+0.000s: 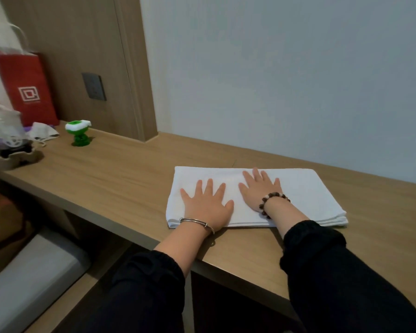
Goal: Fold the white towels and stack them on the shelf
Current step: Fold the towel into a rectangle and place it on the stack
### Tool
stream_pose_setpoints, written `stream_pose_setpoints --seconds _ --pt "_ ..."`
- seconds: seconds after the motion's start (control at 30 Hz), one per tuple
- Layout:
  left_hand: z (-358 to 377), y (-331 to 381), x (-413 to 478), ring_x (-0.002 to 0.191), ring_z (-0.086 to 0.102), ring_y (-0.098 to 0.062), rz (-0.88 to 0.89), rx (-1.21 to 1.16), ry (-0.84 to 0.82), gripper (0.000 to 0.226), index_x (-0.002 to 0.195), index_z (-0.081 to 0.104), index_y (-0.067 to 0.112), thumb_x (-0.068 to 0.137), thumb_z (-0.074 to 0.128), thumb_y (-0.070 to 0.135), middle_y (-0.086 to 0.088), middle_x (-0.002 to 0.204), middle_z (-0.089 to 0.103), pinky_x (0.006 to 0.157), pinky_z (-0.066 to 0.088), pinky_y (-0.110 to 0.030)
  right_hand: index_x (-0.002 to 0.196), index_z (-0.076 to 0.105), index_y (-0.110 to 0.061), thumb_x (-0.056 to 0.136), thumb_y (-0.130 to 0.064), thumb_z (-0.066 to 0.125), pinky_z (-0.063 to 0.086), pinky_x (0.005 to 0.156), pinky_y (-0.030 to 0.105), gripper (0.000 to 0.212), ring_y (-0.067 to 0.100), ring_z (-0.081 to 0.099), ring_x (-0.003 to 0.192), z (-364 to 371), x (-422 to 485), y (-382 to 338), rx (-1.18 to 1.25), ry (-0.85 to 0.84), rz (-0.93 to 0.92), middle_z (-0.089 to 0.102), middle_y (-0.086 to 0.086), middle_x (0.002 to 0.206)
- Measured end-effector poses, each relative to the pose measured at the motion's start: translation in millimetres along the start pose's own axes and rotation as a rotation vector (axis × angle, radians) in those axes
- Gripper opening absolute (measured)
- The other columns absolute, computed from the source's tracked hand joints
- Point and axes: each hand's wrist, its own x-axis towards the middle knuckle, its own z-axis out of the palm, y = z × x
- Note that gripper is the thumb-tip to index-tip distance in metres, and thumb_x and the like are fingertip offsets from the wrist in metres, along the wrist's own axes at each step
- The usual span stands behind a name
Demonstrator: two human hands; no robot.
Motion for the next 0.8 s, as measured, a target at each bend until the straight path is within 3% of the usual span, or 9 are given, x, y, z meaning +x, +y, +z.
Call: stream_pose_setpoints --seconds 0.23,0.47,0.6,0.7,0.8 --pt "-2.6 -16.2 -9.2 0.146 -0.012 -0.022 0.043 0.019 -0.075 0.064 0.149 -0.002 0.04 0.091 0.011 0.065 0.007 0.159 -0.01 0.108 -0.005 -0.064 0.152 -0.001 -0.033 0.096 -0.055 0.009 -0.004 0.116 0.051 0.061 0.019 -0.008 0.147 5.0 -2.4 3.3 0.005 0.013 -0.002 -0.011 -0.004 0.16" --pt "-14.5 -69.2 -16.0 0.146 -0.01 -0.015 -0.077 -0.05 -0.081 0.065 0.151 0.004 0.031 0.094 0.016 0.06 0.009 0.159 -0.009 0.112 0.001 -0.061 0.152 0.001 -0.032 0.097 -0.054 0.009 -0.002 0.116 0.051 0.06 0.019 -0.007 0.147 4.3 -4.9 5.1 0.012 0.035 -0.012 -0.009 -0.004 0.16" --pt "-34.5 -67.6 -6.9 0.146 -0.012 -0.022 -0.054 0.158 -0.17 0.066 0.151 0.009 0.026 0.094 0.018 0.06 0.005 0.16 -0.003 0.109 -0.002 -0.066 0.152 0.002 -0.032 0.096 -0.054 0.009 -0.001 0.116 0.051 0.06 0.02 -0.006 0.147 4.3 -4.9 4.2 0.009 0.042 -0.014 -0.009 -0.003 0.161" --pt "-54.3 -48.2 10.8 0.146 -0.007 -0.026 0.054 0.311 -0.146 0.062 0.151 0.009 0.028 0.097 0.026 0.053 0.003 0.16 0.0 0.109 0.002 -0.066 0.152 0.002 -0.031 0.097 -0.053 0.01 -0.001 0.116 0.052 0.061 0.019 -0.006 0.147 4.6 -5.5 4.2 0.003 0.046 -0.024 -0.008 -0.003 0.161" --pt "-61.0 -15.8 30.2 0.147 -0.003 -0.023 0.299 0.342 -0.085 0.057 0.152 0.007 0.027 0.101 0.025 0.044 0.004 0.16 0.0 0.113 0.004 -0.059 0.153 0.002 -0.03 0.097 -0.052 0.011 -0.002 0.116 0.051 0.06 0.018 -0.006 0.147 4.9 -7.3 5.3 -0.005 0.047 -0.048 -0.007 -0.004 0.161"
